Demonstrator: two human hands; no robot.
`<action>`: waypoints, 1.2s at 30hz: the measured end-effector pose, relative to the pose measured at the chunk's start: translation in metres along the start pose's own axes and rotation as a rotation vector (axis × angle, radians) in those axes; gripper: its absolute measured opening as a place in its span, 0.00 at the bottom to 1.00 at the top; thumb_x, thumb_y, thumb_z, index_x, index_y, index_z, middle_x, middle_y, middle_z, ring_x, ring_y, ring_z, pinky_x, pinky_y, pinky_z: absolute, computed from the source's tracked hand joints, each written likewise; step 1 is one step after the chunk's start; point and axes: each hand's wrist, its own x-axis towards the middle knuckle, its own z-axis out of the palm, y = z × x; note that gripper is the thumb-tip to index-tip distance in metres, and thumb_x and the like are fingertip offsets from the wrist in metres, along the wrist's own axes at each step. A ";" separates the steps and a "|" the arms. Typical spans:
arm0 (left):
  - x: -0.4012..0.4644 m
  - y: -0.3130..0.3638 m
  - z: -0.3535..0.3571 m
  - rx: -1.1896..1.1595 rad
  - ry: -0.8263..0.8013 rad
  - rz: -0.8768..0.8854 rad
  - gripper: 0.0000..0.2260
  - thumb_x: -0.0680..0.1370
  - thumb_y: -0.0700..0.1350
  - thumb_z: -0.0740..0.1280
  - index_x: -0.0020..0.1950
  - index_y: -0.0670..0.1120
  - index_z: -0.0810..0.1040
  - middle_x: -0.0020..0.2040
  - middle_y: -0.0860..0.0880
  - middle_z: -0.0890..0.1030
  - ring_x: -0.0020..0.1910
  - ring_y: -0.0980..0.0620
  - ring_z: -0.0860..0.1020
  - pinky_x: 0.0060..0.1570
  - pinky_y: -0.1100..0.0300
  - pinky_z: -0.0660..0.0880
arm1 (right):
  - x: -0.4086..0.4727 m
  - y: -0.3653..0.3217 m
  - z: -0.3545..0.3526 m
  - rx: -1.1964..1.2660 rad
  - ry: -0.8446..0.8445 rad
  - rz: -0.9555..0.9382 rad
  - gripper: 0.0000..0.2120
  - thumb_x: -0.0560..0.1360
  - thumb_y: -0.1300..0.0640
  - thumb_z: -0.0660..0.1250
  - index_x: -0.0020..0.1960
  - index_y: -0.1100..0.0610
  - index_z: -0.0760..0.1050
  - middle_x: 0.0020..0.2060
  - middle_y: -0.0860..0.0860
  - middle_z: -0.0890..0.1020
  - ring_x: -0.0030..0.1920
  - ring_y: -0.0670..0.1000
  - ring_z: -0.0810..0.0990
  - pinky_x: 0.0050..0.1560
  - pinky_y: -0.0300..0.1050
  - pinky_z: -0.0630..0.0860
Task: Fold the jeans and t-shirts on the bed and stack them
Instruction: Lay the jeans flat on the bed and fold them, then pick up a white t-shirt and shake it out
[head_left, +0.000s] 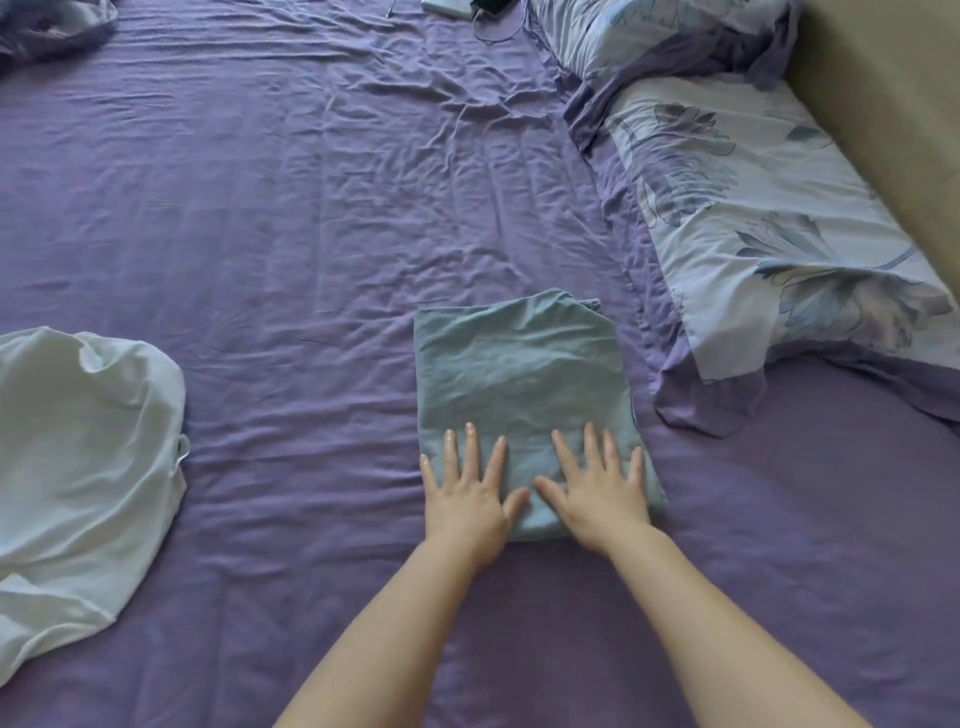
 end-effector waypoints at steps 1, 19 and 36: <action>-0.001 -0.005 0.010 0.021 0.011 0.018 0.32 0.76 0.68 0.44 0.76 0.57 0.36 0.76 0.47 0.33 0.74 0.43 0.31 0.70 0.39 0.34 | 0.000 0.000 0.008 -0.022 0.023 -0.001 0.33 0.76 0.33 0.43 0.75 0.44 0.37 0.76 0.56 0.41 0.75 0.57 0.37 0.70 0.65 0.36; -0.071 -0.088 -0.041 -0.034 0.036 0.003 0.22 0.80 0.45 0.54 0.75 0.48 0.60 0.69 0.48 0.70 0.70 0.47 0.65 0.64 0.54 0.63 | -0.065 -0.077 -0.011 0.011 0.005 -0.074 0.27 0.80 0.43 0.49 0.76 0.50 0.49 0.76 0.52 0.55 0.74 0.50 0.56 0.72 0.54 0.52; -0.247 -0.386 -0.111 0.186 0.009 -0.110 0.22 0.77 0.61 0.55 0.55 0.47 0.78 0.56 0.45 0.81 0.57 0.43 0.76 0.55 0.54 0.67 | -0.165 -0.401 -0.035 -0.009 0.045 -0.251 0.22 0.78 0.40 0.51 0.64 0.51 0.70 0.60 0.48 0.77 0.62 0.52 0.73 0.69 0.54 0.57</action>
